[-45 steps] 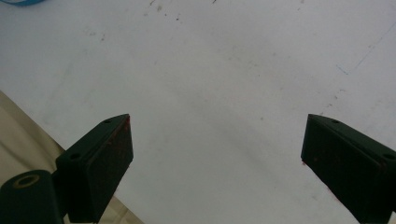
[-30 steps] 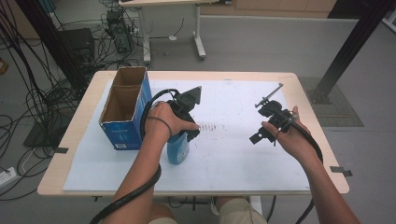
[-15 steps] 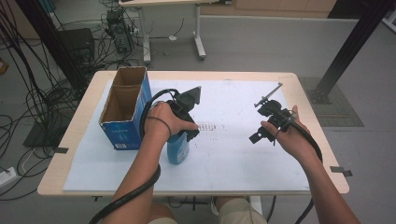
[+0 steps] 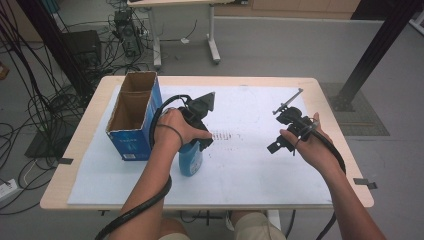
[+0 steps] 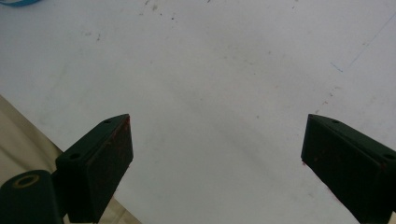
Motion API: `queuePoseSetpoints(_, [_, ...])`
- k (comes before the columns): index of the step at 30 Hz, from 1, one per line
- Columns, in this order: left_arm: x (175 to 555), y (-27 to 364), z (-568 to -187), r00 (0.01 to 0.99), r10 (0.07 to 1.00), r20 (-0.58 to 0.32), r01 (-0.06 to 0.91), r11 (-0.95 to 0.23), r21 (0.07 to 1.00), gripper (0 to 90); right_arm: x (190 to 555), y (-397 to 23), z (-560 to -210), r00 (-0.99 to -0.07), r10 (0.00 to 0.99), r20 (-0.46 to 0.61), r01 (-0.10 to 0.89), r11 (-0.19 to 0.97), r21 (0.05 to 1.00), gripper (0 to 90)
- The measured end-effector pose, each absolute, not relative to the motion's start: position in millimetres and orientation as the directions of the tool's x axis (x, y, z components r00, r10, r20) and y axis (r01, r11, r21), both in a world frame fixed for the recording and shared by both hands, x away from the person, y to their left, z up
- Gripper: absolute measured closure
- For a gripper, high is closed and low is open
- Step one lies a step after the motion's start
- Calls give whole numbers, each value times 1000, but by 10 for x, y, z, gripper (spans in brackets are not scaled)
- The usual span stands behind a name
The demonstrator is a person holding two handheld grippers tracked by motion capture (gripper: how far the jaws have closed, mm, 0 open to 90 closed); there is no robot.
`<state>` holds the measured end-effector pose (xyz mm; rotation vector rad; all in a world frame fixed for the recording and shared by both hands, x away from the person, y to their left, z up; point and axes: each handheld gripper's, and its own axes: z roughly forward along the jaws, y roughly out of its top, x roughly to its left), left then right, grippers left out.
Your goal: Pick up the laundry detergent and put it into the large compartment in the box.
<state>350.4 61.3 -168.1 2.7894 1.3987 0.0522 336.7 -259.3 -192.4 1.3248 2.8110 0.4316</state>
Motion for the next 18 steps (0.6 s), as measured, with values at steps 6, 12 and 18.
queuePoseSetpoints(6, [3502,612,-1686,597,802,23,801,-598,34,62,3377,-2593,-1929,-647,754,116,754,608,248,91])
queuePoseSetpoints(12, [3508,615,-1698,600,799,17,799,-601,30,65,3375,-2589,-1935,-646,754,114,754,608,249,91])
queuePoseSetpoints(18, [3490,629,-1687,597,802,18,801,-597,39,76,3372,-2592,-1935,-647,753,116,753,608,251,91])
